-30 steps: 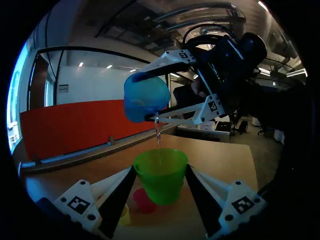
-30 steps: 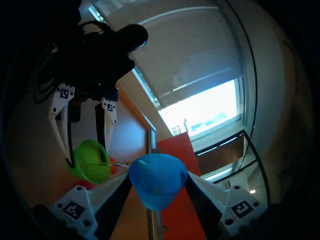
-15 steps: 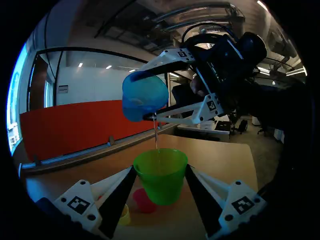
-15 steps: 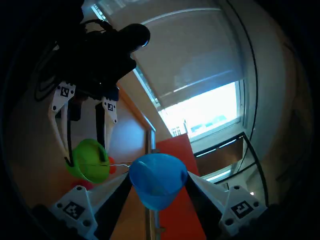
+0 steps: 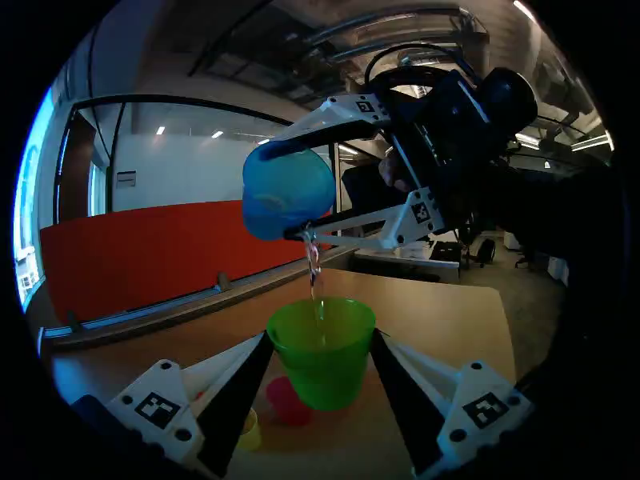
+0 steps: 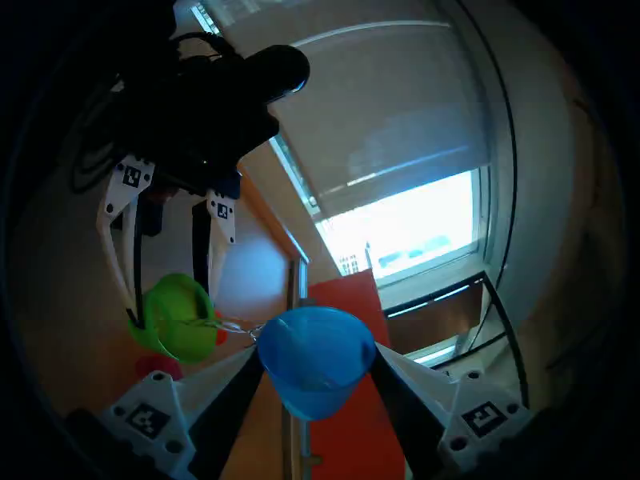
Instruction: Pour water
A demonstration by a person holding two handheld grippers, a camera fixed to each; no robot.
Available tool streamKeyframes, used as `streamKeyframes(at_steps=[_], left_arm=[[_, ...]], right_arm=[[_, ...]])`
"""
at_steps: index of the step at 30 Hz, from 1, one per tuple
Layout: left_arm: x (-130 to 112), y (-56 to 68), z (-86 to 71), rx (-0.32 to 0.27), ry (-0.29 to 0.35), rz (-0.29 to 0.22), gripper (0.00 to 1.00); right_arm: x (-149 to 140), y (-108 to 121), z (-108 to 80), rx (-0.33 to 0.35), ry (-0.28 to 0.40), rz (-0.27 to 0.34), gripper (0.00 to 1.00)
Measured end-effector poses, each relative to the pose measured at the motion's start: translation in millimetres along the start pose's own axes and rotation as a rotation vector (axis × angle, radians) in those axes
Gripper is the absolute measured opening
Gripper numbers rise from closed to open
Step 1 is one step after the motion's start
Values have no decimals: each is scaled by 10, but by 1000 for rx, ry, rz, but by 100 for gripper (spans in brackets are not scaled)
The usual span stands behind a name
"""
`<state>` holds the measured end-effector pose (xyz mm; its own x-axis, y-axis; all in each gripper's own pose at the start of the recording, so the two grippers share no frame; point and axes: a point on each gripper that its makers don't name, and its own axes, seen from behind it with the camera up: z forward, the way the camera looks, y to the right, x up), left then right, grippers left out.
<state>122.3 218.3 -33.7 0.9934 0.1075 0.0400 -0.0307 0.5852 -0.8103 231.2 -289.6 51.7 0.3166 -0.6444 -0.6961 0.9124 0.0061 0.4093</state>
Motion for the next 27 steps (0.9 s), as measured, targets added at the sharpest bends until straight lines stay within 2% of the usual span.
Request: streamKeyframes(at_steps=[27], left_arm=[[-44,-3,-9,-2,-7,-1,87]], right_arm=[[18,106,65,-19,-4,-74,91]])
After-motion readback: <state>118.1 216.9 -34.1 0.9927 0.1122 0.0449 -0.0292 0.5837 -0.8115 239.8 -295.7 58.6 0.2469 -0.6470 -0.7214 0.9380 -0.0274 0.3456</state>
